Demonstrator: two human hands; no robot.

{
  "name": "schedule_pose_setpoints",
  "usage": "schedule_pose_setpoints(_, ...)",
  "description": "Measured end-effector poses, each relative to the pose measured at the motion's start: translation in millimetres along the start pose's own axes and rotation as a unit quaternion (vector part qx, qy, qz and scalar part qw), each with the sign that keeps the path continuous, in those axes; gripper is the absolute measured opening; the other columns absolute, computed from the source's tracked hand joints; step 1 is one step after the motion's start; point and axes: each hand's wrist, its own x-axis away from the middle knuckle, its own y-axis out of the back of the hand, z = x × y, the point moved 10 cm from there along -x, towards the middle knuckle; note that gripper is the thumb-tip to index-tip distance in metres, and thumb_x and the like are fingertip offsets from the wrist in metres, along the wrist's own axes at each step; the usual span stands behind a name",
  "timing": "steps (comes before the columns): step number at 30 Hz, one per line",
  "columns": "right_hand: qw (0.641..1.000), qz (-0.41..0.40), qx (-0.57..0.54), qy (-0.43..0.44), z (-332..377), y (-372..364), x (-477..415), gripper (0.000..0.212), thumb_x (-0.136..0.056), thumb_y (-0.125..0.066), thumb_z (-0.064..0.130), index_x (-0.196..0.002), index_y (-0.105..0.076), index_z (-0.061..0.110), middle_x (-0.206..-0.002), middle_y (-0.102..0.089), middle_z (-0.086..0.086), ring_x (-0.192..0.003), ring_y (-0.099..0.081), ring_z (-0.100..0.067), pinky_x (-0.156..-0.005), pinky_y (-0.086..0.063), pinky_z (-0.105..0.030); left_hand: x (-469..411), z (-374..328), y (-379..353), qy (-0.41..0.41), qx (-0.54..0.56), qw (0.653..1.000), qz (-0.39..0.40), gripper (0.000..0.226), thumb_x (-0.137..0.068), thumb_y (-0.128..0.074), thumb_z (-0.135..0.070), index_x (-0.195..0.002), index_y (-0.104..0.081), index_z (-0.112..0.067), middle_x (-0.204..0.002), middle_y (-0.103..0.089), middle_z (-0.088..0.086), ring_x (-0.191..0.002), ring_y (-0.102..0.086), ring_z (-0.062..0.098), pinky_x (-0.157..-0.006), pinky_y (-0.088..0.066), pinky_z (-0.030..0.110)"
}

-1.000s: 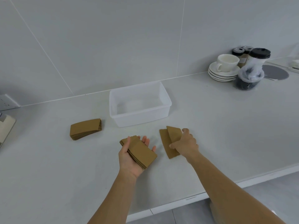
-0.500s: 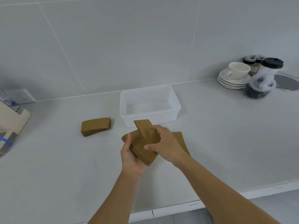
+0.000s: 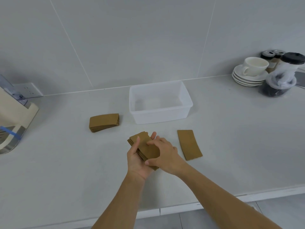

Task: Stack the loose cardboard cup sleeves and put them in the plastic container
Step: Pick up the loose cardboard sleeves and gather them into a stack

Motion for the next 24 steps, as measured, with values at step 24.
schedule_pose_setpoints(24,0.944,-0.182,0.208,-0.181,-96,79,-14,0.07,-0.084,-0.046,0.056,-0.138,-0.026,0.014,-0.139,-0.039,-0.013,-0.126,-0.037,-0.031,-0.101,-0.03,-0.042,-10,-10,21,0.018,-0.012,0.996,-0.086,0.04,-0.068,-0.072,-0.031,-0.103,-0.063,-0.015,-0.095,-0.072,0.008,-0.088,-0.069,0.024,-0.076,-0.056,0.045)
